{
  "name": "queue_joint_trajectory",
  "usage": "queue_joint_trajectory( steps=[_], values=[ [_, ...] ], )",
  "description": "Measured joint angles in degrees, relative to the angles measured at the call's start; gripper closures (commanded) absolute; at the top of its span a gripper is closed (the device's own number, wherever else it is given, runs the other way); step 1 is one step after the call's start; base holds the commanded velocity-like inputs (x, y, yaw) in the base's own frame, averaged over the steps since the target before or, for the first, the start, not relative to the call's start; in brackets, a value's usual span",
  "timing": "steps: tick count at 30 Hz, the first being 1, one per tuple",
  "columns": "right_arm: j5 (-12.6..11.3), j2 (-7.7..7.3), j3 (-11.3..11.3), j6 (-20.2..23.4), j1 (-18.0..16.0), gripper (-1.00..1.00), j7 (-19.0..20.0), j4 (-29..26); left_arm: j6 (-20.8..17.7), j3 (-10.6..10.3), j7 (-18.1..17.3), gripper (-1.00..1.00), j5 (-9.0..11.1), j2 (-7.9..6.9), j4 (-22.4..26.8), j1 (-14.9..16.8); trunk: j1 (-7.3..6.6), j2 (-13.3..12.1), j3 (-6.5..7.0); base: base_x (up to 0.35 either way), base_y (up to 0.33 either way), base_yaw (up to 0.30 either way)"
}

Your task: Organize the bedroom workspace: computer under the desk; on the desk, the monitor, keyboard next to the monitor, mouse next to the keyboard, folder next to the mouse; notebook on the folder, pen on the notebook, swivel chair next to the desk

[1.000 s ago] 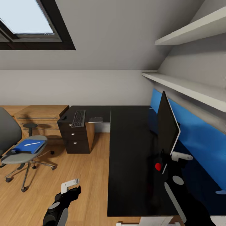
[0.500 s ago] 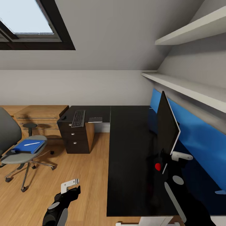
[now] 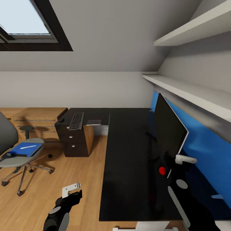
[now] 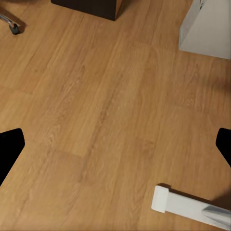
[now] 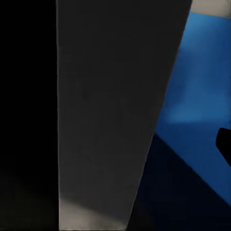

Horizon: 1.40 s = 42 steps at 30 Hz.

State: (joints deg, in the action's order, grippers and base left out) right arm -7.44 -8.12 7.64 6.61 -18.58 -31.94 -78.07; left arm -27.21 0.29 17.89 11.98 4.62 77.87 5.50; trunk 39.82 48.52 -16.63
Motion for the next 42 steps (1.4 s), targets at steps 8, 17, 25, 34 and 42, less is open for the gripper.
queue_joint_trajectory(
  steps=[8,17,25,34,42],
  values=[
    [-0.2,0.03,0.0,0.0,0.0,-1.0,0.0,0.0,0.0,0.0,0.0,-1.0,0.1,0.0,0.0,0.0,0.02,0.0,0.0,-0.114,-0.169,0.0],
    [0.0,-0.02,0.0,0.1,0.0,-1.0,0.0,0.0,0.0,0.0,0.0,-1.0,0.1,0.0,0.0,0.0,0.0,0.0,0.0,-0.017,-0.068,0.0],
    [0.0,-0.02,0.0,0.1,0.0,-1.0,0.0,0.0,0.0,0.0,0.0,-1.0,0.1,0.0,0.0,0.0,0.0,0.0,0.0,0.0,-0.029,0.0],
    [0.0,-0.05,0.0,0.1,0.0,-1.0,0.0,-0.1,0.0,0.0,0.0,-1.0,0.1,0.0,0.0,0.0,0.0,0.0,0.0,0.0,-0.065,0.0],
    [-0.1,-0.03,0.0,0.1,0.0,-1.0,0.0,-0.1,0.0,0.0,0.0,-1.0,0.1,0.0,0.0,0.0,0.0,0.0,0.0,0.0,-0.004,0.0]
  ],
)
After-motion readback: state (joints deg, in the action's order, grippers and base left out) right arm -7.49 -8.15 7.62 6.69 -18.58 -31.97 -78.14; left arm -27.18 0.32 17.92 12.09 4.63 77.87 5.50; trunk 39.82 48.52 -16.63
